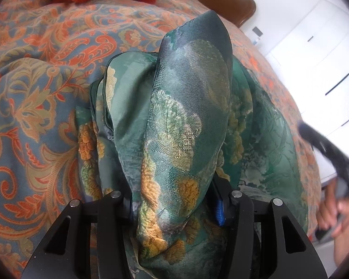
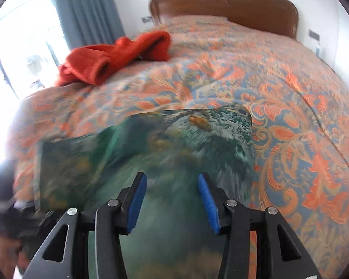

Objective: Fold large clothes

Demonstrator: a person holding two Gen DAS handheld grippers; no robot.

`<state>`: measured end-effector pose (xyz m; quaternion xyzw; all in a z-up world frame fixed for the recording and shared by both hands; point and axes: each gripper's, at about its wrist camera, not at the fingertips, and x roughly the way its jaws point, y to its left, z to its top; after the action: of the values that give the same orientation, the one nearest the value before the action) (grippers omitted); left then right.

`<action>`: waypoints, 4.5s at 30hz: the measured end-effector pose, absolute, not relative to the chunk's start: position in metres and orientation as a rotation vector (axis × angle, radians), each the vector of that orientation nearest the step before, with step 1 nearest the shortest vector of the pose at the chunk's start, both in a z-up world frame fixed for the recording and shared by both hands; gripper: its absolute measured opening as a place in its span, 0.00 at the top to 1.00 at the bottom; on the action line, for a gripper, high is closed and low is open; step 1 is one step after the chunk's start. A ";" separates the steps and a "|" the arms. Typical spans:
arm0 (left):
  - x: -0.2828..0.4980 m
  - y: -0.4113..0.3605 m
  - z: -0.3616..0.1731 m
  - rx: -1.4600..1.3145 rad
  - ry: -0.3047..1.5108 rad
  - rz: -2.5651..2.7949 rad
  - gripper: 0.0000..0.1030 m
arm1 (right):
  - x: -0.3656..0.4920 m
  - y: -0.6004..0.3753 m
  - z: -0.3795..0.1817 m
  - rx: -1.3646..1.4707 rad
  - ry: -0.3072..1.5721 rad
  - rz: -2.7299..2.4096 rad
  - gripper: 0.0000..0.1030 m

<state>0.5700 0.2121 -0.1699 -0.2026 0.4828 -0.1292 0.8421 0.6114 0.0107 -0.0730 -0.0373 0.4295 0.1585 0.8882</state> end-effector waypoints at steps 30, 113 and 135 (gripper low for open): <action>0.566 0.223 -0.176 -0.459 1.015 -0.297 0.49 | 0.441 -0.007 -0.086 -0.151 0.808 0.445 0.57; 0.581 0.249 -0.200 -0.684 1.218 -0.394 0.00 | 0.536 -0.110 -0.084 0.317 1.014 0.405 0.22; 0.539 0.209 -0.131 -0.529 1.086 -0.449 0.49 | 0.522 -0.005 -0.068 -0.139 0.888 0.493 0.36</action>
<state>0.5392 0.2089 -0.1313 -0.2463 0.5063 -0.2095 0.7995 0.5218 -0.0054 -0.0683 -0.0663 0.4248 0.2359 0.8715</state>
